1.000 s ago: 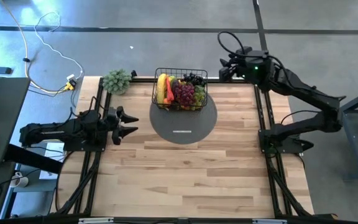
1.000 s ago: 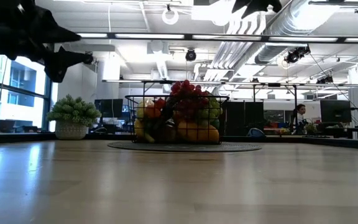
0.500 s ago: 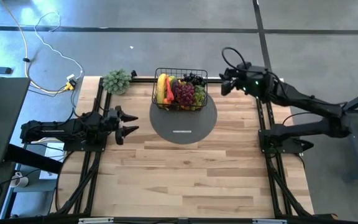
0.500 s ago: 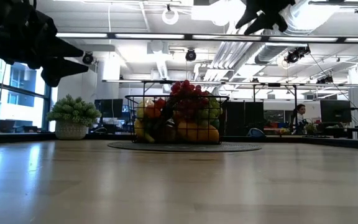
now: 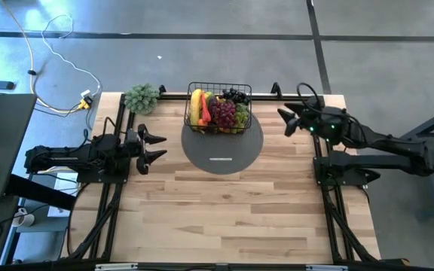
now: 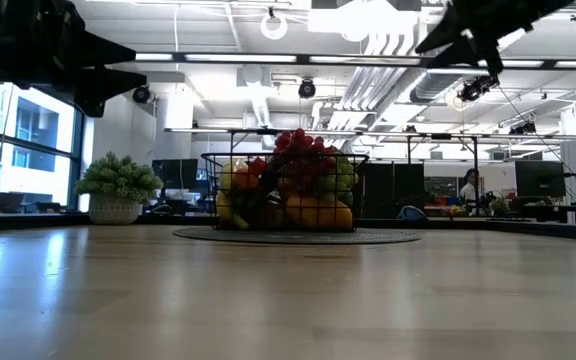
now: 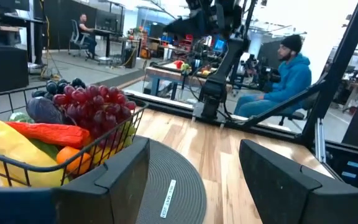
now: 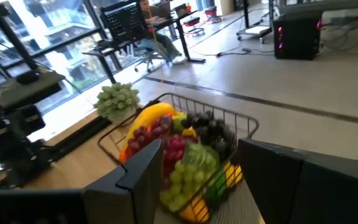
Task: Build produce basket
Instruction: Return to home position
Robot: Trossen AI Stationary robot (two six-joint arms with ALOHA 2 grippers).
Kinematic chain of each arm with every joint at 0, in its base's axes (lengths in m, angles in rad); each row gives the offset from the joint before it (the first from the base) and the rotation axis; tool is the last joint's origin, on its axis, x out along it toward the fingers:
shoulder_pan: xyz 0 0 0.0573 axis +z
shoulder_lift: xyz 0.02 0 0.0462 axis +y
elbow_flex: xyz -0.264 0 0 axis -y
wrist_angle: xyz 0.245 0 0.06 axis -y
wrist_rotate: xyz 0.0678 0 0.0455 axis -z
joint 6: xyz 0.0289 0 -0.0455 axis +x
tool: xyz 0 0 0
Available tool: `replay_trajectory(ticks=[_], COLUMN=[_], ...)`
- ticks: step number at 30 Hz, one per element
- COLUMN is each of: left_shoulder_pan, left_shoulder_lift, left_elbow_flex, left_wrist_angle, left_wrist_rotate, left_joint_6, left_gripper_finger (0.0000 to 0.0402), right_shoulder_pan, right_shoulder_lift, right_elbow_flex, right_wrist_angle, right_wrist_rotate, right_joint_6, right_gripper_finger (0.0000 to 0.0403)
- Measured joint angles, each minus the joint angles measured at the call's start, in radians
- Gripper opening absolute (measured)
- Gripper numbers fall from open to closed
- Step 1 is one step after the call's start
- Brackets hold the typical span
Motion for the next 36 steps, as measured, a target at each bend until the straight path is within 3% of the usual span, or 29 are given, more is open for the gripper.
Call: replay_trajectory(ticks=[15, 25, 36], left_shoulder_pan=[0.001, 0.000, 0.000], left_shoulder_lift=[0.000, 0.000, 0.000], left_elbow_flex=[0.000, 0.000, 0.000], left_wrist_angle=[-0.005, -0.005, -0.005], left_wrist_rotate=[-0.065, -0.066, -0.066], left_joint_6=[0.000, 0.000, 0.000], left_gripper_finger=[0.0237, 0.0237, 0.0237], right_shoulder_pan=[0.074, 0.074, 0.074], right_shoulder_lift=[-0.311, -0.411, -0.491], right_elbow_flex=[-0.291, -0.378, -0.588], right_wrist_angle=[-0.001, 0.004, 0.185], right_wrist_rotate=[-0.011, -0.221, -0.352], right_joint_6=[0.095, 0.054, 0.077], right_gripper_finger=[0.0190, 0.0190, 0.0190])
